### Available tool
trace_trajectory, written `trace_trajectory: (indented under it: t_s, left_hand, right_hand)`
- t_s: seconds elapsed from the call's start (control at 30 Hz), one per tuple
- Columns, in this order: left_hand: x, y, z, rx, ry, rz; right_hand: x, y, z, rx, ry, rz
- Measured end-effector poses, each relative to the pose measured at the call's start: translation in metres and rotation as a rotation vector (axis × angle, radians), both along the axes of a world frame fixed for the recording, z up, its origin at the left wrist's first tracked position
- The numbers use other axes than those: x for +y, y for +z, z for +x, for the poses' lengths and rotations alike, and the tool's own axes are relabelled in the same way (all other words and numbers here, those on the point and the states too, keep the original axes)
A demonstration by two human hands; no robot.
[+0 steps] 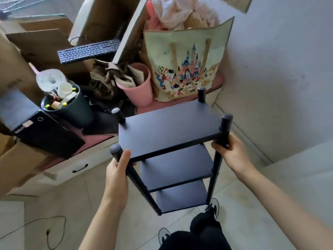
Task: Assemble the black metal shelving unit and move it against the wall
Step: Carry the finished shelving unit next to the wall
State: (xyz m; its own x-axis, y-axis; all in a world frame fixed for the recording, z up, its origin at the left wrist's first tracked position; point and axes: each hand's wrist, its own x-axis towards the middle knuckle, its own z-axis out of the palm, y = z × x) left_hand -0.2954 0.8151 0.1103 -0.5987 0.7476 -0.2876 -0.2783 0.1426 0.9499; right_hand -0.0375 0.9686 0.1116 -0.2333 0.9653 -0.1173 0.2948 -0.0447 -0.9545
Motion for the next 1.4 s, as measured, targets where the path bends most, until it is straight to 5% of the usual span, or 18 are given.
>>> trace_trajectory:
  t_s: [0.2,0.7,0.9,1.1,1.4]
  left_hand:
    - [0.082,0.01,0.066,0.023,-0.144,0.005]
    - [0.277,-0.004,0.201,-0.08,-0.137,-0.033]
    - [0.345,-0.025,0.219,-0.088,-0.173,-0.074]
    - [0.431,-0.047,0.221,-0.111,-0.229,-0.145]
    - [0.561,-0.072,0.202,-0.208,-0.517,-0.357]
  right_hand:
    - [0.056,-0.006,0.076,-0.026,-0.132,-0.057]
    - [0.22,-0.035,0.228,-0.121,-0.198,-0.192]
    - [0.28,-0.043,0.261,-0.121,-0.133,-0.35]
    - [0.348,-0.046,0.28,0.106,-0.074,-0.553]
    - [0.459,-0.062,0.287,0.156,-0.244,-0.829]
